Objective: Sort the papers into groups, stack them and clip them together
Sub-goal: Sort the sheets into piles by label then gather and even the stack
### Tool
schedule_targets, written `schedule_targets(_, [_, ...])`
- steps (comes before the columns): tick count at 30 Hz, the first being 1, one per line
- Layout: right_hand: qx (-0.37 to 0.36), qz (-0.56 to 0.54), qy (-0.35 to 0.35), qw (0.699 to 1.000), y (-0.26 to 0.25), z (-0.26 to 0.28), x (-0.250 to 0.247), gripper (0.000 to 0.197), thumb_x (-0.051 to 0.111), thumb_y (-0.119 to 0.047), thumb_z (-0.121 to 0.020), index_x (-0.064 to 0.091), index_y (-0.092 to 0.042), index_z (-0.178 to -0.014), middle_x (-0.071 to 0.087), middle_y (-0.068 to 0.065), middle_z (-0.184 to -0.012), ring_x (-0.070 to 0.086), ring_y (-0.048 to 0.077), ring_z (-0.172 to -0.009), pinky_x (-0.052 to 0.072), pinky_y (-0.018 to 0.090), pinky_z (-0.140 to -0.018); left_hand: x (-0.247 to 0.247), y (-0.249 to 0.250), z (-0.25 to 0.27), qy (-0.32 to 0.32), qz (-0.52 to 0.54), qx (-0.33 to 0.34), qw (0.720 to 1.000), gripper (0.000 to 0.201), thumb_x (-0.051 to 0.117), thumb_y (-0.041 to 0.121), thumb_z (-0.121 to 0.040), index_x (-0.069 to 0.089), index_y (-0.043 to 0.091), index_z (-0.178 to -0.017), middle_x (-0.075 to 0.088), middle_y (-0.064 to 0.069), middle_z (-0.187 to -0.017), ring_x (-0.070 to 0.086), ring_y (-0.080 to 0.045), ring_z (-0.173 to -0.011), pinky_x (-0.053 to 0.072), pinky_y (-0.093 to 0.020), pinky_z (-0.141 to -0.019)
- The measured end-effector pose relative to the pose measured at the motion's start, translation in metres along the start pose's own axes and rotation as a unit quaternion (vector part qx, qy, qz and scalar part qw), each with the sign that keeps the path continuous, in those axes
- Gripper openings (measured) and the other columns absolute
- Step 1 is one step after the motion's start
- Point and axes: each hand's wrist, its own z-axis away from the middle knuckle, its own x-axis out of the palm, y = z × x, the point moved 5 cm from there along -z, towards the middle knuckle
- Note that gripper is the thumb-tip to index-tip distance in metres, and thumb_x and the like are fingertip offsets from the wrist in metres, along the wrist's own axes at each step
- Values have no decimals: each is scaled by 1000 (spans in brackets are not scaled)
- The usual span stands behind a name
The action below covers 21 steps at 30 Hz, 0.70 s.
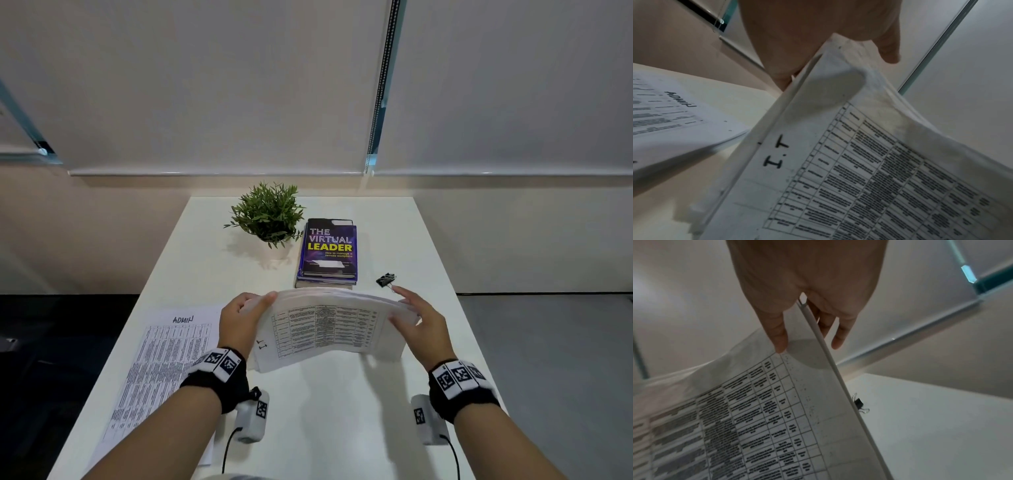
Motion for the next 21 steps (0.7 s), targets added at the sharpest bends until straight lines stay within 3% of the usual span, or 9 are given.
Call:
schedule_targets(3, [-68, 105, -7, 992, -5, -3, 4, 49, 71, -11, -85, 63, -34, -127, 60, -3, -102, 59, 12, -95, 45, 22, -85, 3, 4, 0, 33, 15, -6, 999, 46, 79, 52, -71, 59, 11, -69, 62, -3, -68, 54, -21, -62, 46, -32, -63])
schedule_targets(5, [-76, 141, -4, 987, -4, -3, 5, 45, 70, -13, -86, 65, -35, -125, 57, -2, -102, 58, 16, -93, 47, 26, -81, 4, 2, 0, 41, 14, -7, 999, 46, 79, 53, -69, 59, 12, -69, 62, -3, -68, 54, -21, -63, 46, -34, -63])
schedule_targets(11, [-86, 140, 22, 986, -1, -1, 0, 40, 70, -11, -86, 68, -29, -122, 59, -1, -101, 59, 19, -93, 45, 26, -80, -3, -3, 0, 43, 6, 4, 999, 19, 76, 35, -78, 67, 19, -77, 69, -6, -85, 60, -23, -75, 50, -37, -71])
schedule_targets(13, [-78, 126, 22, 989, 2, 0, -2, 39, 70, -11, -87, 68, -28, -122, 60, -1, -103, 58, 17, -96, 43, 23, -83, -8, -6, -1, 49, 6, 12, 999, 12, 74, 31, -82, 69, 21, -78, 71, -6, -87, 63, -24, -79, 51, -38, -74])
schedule_targets(17, [-47, 62, 28, 997, 4, -1, -4, 39, 70, -9, -86, 68, -27, -121, 67, -2, -99, 60, 1, -91, 39, 3, -82, -10, -9, -3, 47, 1, 21, 999, 9, 63, 24, -91, 68, 21, -84, 70, -5, -92, 63, -25, -86, 49, -37, -77])
schedule_targets(19, [9, 0, 26, 1000, 7, -2, -5, 37, 69, -11, -87, 68, -30, -119, 68, -10, -102, 60, -8, -92, 41, 6, -82, -9, -8, -2, 32, 15, 15, 999, 10, 61, 28, -92, 68, 22, -87, 69, -4, -94, 61, -24, -86, 47, -35, -74])
schedule_targets(21, [44, -36, 20, 998, 10, -5, -5, 27, 68, -11, -88, 71, -30, -107, 70, -10, -100, 61, 0, -86, 43, 15, -77, -8, -9, 1, 5, 23, 4, 1000, 16, 68, 40, -84, 66, 29, -94, 67, -1, -100, 62, -22, -90, 49, -37, -79])
